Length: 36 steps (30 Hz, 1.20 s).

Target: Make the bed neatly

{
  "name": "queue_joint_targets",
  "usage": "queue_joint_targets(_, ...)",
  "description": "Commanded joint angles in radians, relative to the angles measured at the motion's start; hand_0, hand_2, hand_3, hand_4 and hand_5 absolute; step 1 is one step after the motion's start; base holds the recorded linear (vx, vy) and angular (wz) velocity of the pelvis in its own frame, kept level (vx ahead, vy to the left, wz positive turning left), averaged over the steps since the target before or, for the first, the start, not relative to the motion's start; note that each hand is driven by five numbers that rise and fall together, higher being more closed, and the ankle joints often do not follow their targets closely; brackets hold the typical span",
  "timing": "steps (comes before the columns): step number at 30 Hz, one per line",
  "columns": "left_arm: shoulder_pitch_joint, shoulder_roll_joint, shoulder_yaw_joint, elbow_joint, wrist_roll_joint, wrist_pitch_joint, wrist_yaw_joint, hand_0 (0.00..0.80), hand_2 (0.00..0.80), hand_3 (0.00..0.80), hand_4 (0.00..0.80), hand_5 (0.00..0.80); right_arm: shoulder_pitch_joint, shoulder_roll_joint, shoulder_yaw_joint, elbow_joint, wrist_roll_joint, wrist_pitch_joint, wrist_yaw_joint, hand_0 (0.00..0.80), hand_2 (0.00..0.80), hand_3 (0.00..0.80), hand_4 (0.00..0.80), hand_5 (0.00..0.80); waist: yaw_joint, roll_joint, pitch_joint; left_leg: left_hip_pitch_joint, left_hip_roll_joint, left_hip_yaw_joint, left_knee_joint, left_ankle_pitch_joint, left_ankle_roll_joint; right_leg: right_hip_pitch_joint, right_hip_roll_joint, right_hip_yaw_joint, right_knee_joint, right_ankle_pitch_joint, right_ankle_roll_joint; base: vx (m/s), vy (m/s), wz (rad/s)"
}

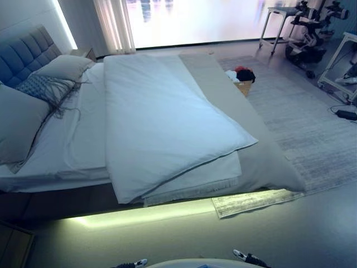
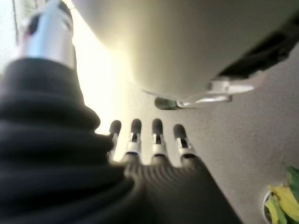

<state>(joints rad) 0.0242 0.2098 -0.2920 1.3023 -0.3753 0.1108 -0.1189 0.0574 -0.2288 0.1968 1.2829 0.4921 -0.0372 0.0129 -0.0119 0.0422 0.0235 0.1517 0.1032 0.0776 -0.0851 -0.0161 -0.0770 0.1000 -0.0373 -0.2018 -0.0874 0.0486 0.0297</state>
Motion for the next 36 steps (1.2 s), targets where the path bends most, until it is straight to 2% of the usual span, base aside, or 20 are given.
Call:
queue_joint_targets(1,-0.069,-0.03,0.002,0.062,0.033,-0.021,-0.002,0.0,0.0,0.0,0.0,0.0,-0.098,0.037,0.034,0.06,-0.021,0.019,0.012,0.0,0.0,0.0,0.0,0.0,-0.012,-0.065,0.013,-0.003,-0.055,0.048,0.012,-0.015,0.054,0.031,0.007,0.065,0.016,-0.051,0.03,0.064,-0.1,0.03)
queue_joint_targets(3,-0.072,-0.034,-0.004,0.061,0.043,-0.017,0.007,0.0,0.0,0.0,0.0,0.0,-0.095,0.039,0.042,0.063,-0.052,0.033,0.017,0.0,0.0,0.0,0.0,0.0,-0.013,-0.071,0.014,-0.015,-0.051,0.043,0.049,-0.023,0.052,0.025,0.01,0.073,0.033,-0.059,0.023,0.051,-0.1,0.03)
queue_joint_targets(6,-0.086,-0.039,-0.003,0.055,-0.016,-0.021,0.039,0.0,0.0,0.0,0.0,0.0,-0.11,0.038,0.068,0.061,-0.086,0.071,0.024,0.0,0.0,0.0,0.0,0.0,-0.008,-0.095,0.04,-0.1,-0.037,0.057,0.236,-0.035,0.044,0.007,0.0,0.064,0.081,-0.072,-0.001,0.012,-0.125,0.15)
queue_joint_targets(7,-0.095,-0.04,0.01,0.059,-0.055,-0.029,0.035,0.0,0.0,0.0,0.0,0.0,-0.115,0.035,0.075,0.057,-0.083,0.078,0.03,0.0,0.0,0.0,0.0,0.0,0.001,-0.105,0.061,-0.175,-0.036,0.052,0.361,-0.004,0.04,0.005,-0.005,0.051,0.098,-0.077,-0.016,-0.014,-0.118,0.31)
queue_joint_targets(10,-0.106,-0.047,0.057,0.064,-0.139,-0.043,0.034,0.0,0.0,0.0,0.0,0.0,-0.119,0.025,0.081,0.057,-0.121,0.097,0.038,0.0,0.0,0.0,0.0,0.0,0.017,-0.098,0.094,-0.273,-0.047,0.031,0.44,0.045,0.031,0.009,-0.004,0.051,0.129,-0.094,-0.027,0.062,-0.019,0.18)
queue_joint_targets(11,-0.104,-0.048,0.07,0.066,-0.146,-0.05,0.035,0.0,0.0,0.0,0.0,0.0,-0.119,0.021,0.08,0.064,-0.148,0.112,0.034,0.0,0.0,0.0,0.0,0.0,0.024,-0.088,0.1,-0.288,-0.054,0.028,0.407,0.06,0.025,0.017,0.001,0.057,0.135,-0.105,-0.025,0.209,0.091,-0.14)
queue_joint_targets(14,-0.086,-0.043,0.078,0.067,-0.119,-0.042,0.027,0.0,0.0,0.0,0.0,0.0,-0.114,0.007,0.075,0.089,-0.153,0.108,0.038,0.0,0.0,0.0,0.0,0.0,0.037,-0.053,0.105,-0.287,-0.026,0.046,0.21,0.129,0.004,0.066,0.027,0.076,0.121,-0.135,-0.019,0.295,0.111,-0.1)
queue_joint_targets(16,-0.074,-0.043,0.071,0.07,-0.133,-0.05,0.037,0.0,0.0,0.0,0.0,0.0,-0.108,0.002,0.072,0.098,-0.146,0.099,0.037,0.0,0.0,0.0,0.0,0.0,0.055,-0.04,0.103,-0.298,-0.012,0.03,0.046,0.193,-0.012,0.11,0.039,0.093,0.099,-0.148,-0.014,0.329,0.101,-0.02)
queue_joint_targets(18,-0.056,-0.044,0.084,0.077,-0.148,-0.076,0.051,0.0,0.0,0.0,0.0,0.0,-0.096,-0.007,0.062,0.106,-0.144,0.083,0.042,0.0,0.0,0.0,0.0,0.0,0.074,-0.034,0.101,-0.358,0.012,-0.011,-0.002,0.242,-0.032,0.16,0.044,0.121,0.083,-0.18,-0.013,0.42,0.14,-0.14)
queue_joint_targets(20,-0.048,-0.045,0.1,0.079,-0.164,-0.091,0.051,0.0,0.0,0.0,0.0,0.0,-0.087,-0.012,0.054,0.107,-0.153,0.075,0.033,0.0,0.0,0.0,0.0,0.0,0.08,-0.028,0.098,-0.38,0.03,-0.016,-0.002,0.263,-0.039,0.192,0.04,0.134,0.089,-0.221,-0.009,0.395,0.198,-0.28)
queue_joint_targets(24,-0.048,-0.045,0.113,0.084,-0.15,-0.08,0.056,0.0,0.0,0.0,0.0,0.0,-0.095,-0.004,0.035,0.129,-0.153,0.067,0.013,0.0,0.0,0.0,0.0,0.0,0.085,-0.025,0.072,-0.361,0.056,0.039,-0.002,0.203,-0.023,0.234,-0.023,0.128,0.149,-0.276,0.031,0.396,0.26,-0.26)
queue_joint_targets(27,-0.05,-0.029,0.118,0.083,-0.132,-0.088,0.05,0.0,0.0,0.0,0.0,0.0,-0.09,0.002,0.003,0.127,-0.127,0.066,0.04,0.0,0.0,0.0,0.0,0.0,0.088,-0.032,0.052,-0.352,0.045,0.032,0.085,0.202,-0.015,0.262,-0.066,0.129,0.183,-0.285,0.054,0.476,0.307,-0.32)
queue_joint_targets(29,-0.06,-0.027,0.118,0.081,-0.132,-0.075,0.043,0.0,0.0,0.0,0.0,0.0,-0.087,0.009,-0.006,0.128,-0.153,0.054,0.044,0.0,0.0,0.0,0.0,0.0,0.082,-0.033,0.038,-0.356,0.051,0.048,0.148,0.179,-0.006,0.264,-0.093,0.111,0.214,-0.297,0.065,0.425,0.311,-0.07)
queue_joint_targets(32,-0.073,-0.029,0.106,0.076,-0.117,-0.051,0.057,0.0,0.0,0.0,0.0,0.0,-0.098,0.023,-0.017,0.111,-0.128,0.061,0.035,0.0,0.0,0.0,0.0,0.0,0.092,-0.05,0.016,-0.37,0.016,0.046,0.228,0.12,0.025,0.277,-0.144,0.092,0.227,-0.261,0.09,0.384,0.301,-0.15)
queue_joint_targets(34,-0.077,-0.029,0.096,0.075,-0.106,-0.036,0.055,0.0,0.0,0.0,0.0,0.0,-0.108,0.028,-0.019,0.103,-0.145,0.058,0.04,0.0,0.0,0.0,0.0,0.0,0.095,-0.061,0.001,-0.372,-0.011,0.049,0.248,0.087,0.05,0.268,-0.179,0.093,0.26,-0.189,0.102,0.375,0.317,0.06)
queue_joint_targets(36,-0.084,-0.024,0.087,0.075,-0.104,-0.03,0.052,0.0,0.0,0.0,0.0,0.0,-0.116,0.03,-0.015,0.091,-0.134,0.052,0.037,0.0,0.0,0.0,0.0,0.0,0.091,-0.069,-0.008,-0.363,-0.044,0.047,0.248,0.062,0.08,0.245,-0.195,0.113,0.304,-0.114,0.105,0.316,0.268,0.05)
